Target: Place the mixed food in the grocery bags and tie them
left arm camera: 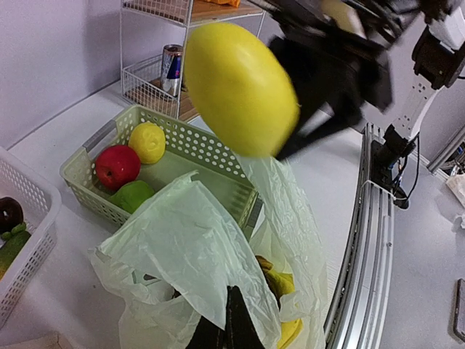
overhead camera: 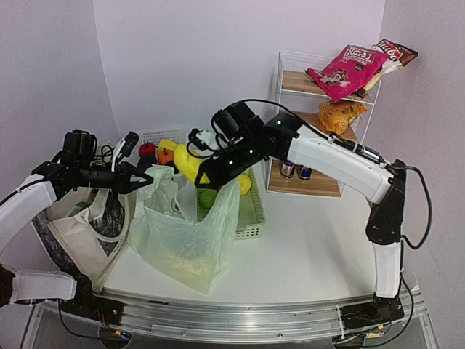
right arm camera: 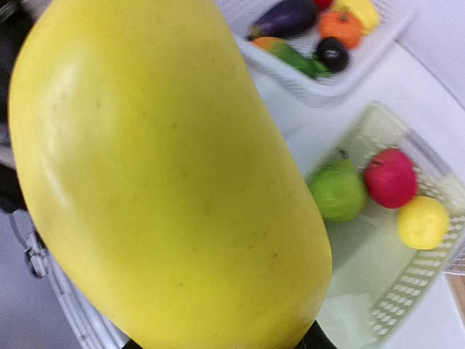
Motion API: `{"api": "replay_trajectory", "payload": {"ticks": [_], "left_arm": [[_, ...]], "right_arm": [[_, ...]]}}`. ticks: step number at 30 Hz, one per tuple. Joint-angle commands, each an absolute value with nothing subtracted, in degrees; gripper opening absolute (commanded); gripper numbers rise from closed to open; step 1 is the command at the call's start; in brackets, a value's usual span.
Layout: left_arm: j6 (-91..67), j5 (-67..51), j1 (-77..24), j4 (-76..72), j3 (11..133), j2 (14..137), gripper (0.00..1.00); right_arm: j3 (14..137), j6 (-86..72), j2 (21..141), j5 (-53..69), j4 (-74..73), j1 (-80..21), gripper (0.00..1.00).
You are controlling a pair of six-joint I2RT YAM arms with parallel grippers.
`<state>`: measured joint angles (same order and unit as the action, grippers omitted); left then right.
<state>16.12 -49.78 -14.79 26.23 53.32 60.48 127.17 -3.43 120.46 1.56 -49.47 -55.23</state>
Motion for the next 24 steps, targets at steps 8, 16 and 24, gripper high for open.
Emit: {"api": "replay_trajectory", "payload": {"ticks": [8,16,24], "left_arm": [[7.24,-56.82,-14.53,20.84,53.54,55.12,0.00],[5.44,-56.78,-14.53,19.94,52.83,53.10,0.00],[5.35,-54.96,-14.53,17.42,52.22,53.67,0.00]], "right_arm": [[104.26,-19.77,116.52,14.70,-11.01,-61.45,0.00],[102.31,-16.39,120.19,15.52,-12.42,-64.67,0.00],[99.35,-4.05,116.65,12.30,-24.61,-70.27,0.37]]}}
